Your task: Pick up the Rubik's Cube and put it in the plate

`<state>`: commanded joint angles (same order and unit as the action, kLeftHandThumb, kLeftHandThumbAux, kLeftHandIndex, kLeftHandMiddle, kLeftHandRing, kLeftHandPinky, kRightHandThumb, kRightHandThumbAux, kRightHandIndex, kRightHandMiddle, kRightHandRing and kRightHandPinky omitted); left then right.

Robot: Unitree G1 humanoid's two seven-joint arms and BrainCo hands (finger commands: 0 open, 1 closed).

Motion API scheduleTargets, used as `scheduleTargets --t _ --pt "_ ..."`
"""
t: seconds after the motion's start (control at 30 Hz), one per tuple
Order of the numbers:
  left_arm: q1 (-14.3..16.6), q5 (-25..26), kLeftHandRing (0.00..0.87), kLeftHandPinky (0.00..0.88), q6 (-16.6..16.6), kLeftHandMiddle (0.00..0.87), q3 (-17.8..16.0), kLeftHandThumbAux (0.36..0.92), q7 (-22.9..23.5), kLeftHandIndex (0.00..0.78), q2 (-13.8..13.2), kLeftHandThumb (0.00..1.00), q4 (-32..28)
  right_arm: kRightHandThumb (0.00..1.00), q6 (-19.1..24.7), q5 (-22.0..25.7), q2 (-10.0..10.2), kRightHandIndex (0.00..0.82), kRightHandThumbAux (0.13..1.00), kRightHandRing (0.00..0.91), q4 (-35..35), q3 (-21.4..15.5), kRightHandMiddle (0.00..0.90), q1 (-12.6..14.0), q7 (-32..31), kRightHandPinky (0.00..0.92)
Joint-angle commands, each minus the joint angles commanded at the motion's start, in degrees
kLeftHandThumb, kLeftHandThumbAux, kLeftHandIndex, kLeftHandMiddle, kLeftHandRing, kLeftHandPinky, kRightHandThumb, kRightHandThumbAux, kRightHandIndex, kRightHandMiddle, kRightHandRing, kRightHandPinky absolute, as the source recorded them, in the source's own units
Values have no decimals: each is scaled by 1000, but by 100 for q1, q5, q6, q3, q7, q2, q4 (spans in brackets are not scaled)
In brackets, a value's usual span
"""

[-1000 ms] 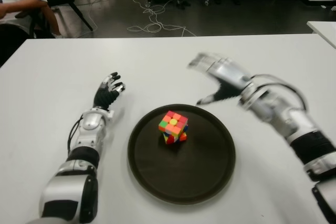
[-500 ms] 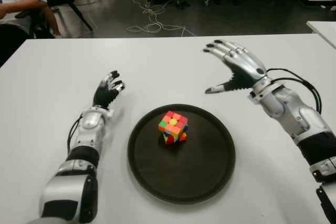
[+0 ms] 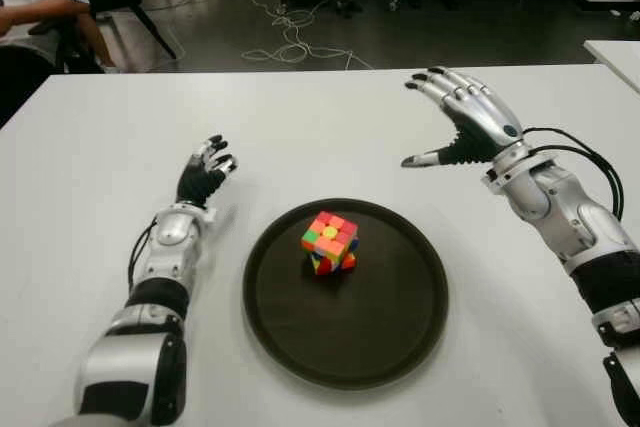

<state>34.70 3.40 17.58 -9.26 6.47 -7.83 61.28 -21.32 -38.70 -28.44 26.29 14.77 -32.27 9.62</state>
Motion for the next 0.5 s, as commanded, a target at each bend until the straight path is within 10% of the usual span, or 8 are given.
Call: scheduleTargets --t 0.13,0.27,0.5 --pt "0 11 102 73 3 116 0 719 74 52 -8 225 -3 0 -105 316 339 0 518 0 513 -92 0 -145 209 12" --pt "18 35 95 68 -12 109 -23 718 122 47 -19 232 24 0 -595 647 1013 0 604 70 2558 -179 52 -794 908 113" --pt "32 32 111 79 -6 125 -37 713 101 60 -12 244 86 39 -589 2866 2080 121 686 257 4380 -1856 230 -834 -575 314"
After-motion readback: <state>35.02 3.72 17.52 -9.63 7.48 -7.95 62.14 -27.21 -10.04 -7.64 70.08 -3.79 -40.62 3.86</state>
